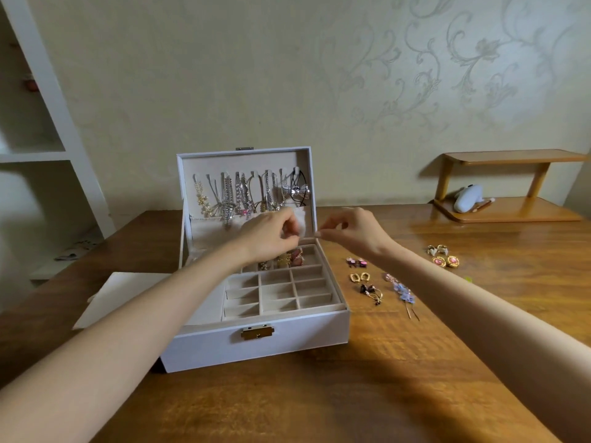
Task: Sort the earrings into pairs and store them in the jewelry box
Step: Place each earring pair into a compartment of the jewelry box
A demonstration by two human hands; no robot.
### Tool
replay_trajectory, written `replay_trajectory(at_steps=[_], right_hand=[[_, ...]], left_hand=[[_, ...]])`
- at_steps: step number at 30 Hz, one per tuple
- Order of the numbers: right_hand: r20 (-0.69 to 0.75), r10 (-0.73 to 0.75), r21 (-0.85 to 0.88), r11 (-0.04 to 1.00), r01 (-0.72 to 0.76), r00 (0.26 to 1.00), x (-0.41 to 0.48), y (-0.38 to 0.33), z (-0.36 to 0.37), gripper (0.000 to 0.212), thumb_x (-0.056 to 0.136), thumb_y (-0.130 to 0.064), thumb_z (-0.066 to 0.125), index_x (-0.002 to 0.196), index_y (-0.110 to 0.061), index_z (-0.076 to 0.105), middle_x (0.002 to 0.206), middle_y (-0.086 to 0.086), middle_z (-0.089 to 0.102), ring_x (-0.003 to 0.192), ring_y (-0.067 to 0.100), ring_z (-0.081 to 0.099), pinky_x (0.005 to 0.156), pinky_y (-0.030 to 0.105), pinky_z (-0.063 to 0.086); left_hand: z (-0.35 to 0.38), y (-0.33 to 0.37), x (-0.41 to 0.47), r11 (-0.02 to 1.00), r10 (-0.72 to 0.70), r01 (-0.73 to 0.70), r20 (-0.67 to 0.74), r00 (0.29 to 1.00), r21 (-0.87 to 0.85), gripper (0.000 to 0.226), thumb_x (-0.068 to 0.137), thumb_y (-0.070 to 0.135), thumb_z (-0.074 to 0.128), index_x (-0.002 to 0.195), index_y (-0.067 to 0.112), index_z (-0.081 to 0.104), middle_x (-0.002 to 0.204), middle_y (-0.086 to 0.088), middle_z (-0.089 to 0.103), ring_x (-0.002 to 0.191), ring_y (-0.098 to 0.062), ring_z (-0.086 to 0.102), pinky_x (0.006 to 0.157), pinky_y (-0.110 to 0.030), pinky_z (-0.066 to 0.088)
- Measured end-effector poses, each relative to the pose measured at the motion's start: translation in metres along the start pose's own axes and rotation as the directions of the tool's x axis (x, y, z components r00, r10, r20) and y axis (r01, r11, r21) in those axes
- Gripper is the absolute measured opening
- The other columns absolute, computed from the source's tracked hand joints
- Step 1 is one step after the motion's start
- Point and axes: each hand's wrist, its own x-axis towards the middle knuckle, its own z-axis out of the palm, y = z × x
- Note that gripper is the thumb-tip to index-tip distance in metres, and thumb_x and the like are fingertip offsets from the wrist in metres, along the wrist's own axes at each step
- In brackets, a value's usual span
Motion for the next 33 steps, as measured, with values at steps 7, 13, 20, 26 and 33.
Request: replay_trajectory(at_steps=[7,13,20,26,33], right_hand=[[-0.100,0.205,-0.041,0.977,-0.210,0.974,-0.040,0.075,-0.052,0.017,0.082,-0.028,0.069,0.086,-0.012,0.073,0.081,0.002,0.065,0.065,0.007,0.053,0.057,0.023,0.039],[-0.177,0.350,-0.155,0.913,-0.377,0.920,-0.047,0.134,-0.085,0.010,0.083,-0.019,0.068,0.089,-0.015,0.075,0.086,0.007,0.072,0.073,0.015,0.059,0.062,0.026,0.041],[-0.185,0.440,-0.227,0.851,-0.474,0.879,-0.029,0.184,-0.086,0.021,0.088,-0.015,0.061,0.105,-0.011,0.071,0.109,0.010,0.070,0.097,0.023,0.064,0.084,0.033,0.050],[-0.132,0.535,-0.257,0.795,-0.550,0.834,-0.021,0.207,-0.079,0.022,0.087,-0.023,0.061,0.096,-0.008,0.074,0.096,0.010,0.072,0.085,0.024,0.065,0.073,0.033,0.051],[-0.129,0.536,-0.213,0.807,-0.551,0.834,-0.019,0.213,-0.079,0.016,0.080,-0.017,0.071,0.093,-0.008,0.073,0.094,0.008,0.071,0.079,0.018,0.061,0.071,0.032,0.050]], left_hand=[[0.048,0.061,0.039,0.993,0.119,-0.117,0.089,0.989,-0.026,0.007,0.088,0.025,0.060,0.087,0.019,0.056,0.082,0.009,0.054,0.077,-0.011,0.049,0.067,-0.024,0.035],[0.091,0.109,0.094,0.989,0.132,-0.115,0.189,0.973,-0.096,0.014,0.091,0.020,0.057,0.102,0.011,0.059,0.103,-0.002,0.060,0.094,-0.017,0.055,0.075,-0.025,0.039],[0.145,0.138,0.156,0.993,0.055,-0.030,0.217,0.975,-0.116,0.032,0.092,0.015,0.053,0.123,0.009,0.056,0.129,-0.009,0.056,0.119,-0.024,0.051,0.098,-0.030,0.039],[0.178,0.139,0.185,0.994,0.005,0.023,0.257,0.967,-0.106,0.033,0.092,0.012,0.048,0.124,0.017,0.058,0.134,-0.012,0.048,0.124,-0.028,0.045,0.104,-0.034,0.036],[0.186,0.139,0.196,0.990,0.018,0.012,0.207,0.978,-0.142,0.026,0.089,0.003,0.054,0.110,0.012,0.065,0.125,-0.012,0.056,0.111,-0.028,0.054,0.093,-0.034,0.044]])
